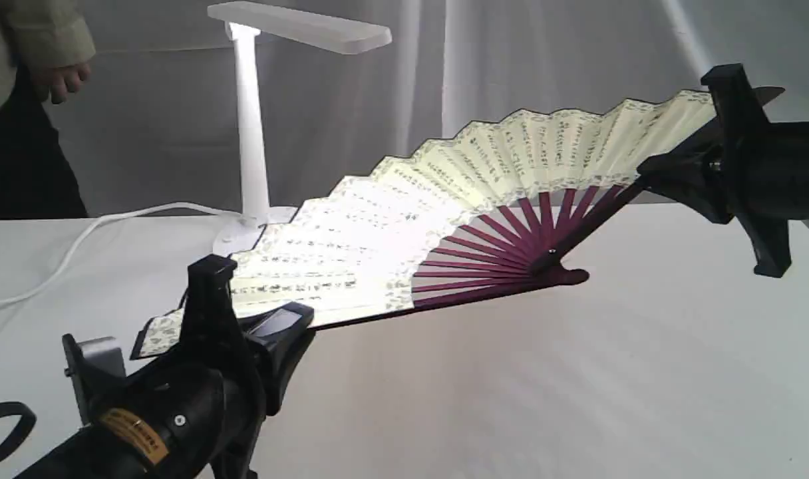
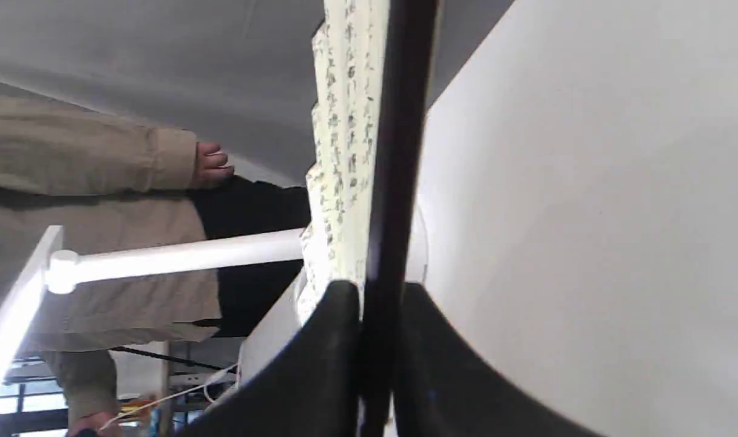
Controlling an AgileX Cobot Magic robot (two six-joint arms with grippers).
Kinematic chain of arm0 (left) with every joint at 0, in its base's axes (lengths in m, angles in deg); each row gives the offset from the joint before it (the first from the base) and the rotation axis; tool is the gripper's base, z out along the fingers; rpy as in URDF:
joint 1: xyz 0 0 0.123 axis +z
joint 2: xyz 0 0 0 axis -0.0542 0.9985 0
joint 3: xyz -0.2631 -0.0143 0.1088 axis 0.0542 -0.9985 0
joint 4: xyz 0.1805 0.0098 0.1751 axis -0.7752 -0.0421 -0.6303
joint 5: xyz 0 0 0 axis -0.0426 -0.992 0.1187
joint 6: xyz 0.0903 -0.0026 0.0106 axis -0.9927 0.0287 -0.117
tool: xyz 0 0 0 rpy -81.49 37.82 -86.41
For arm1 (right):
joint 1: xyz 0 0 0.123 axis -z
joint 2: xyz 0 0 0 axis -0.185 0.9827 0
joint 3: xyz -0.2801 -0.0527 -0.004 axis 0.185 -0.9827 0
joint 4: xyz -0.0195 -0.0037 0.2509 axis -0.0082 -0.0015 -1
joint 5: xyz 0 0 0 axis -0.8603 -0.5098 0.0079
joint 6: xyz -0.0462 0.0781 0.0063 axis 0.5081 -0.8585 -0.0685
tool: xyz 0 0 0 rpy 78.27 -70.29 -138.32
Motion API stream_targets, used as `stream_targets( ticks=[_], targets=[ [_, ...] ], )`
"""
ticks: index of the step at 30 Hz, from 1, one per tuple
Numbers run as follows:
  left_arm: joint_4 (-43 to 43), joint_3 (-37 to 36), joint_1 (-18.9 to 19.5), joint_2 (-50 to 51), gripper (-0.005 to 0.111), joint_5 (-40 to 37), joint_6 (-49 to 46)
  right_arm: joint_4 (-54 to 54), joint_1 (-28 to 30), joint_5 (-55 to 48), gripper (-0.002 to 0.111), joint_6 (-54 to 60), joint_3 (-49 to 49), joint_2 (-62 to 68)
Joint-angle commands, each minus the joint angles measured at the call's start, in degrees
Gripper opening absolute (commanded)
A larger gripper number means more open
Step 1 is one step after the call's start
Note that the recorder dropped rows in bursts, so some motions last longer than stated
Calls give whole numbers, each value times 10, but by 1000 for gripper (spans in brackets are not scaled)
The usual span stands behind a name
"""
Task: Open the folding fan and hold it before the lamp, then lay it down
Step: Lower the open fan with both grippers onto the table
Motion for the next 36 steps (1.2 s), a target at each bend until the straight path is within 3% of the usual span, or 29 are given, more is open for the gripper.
stream_targets(
  ticks=[1,6,16,36],
  targets=[
    [-8,-5,4,24,0,-11,-16,21,9,38,0,19,0,-6],
    [-12,-5,4,51,0,19,14,25,9,61,0,18,0,-6],
    [-54,58,4,97,1,-7,29,23,9,118,0,11,-43,-6],
    [-76,62,4,156,2,-24,27,45,9,164,0,14,-90,-6]
  ],
)
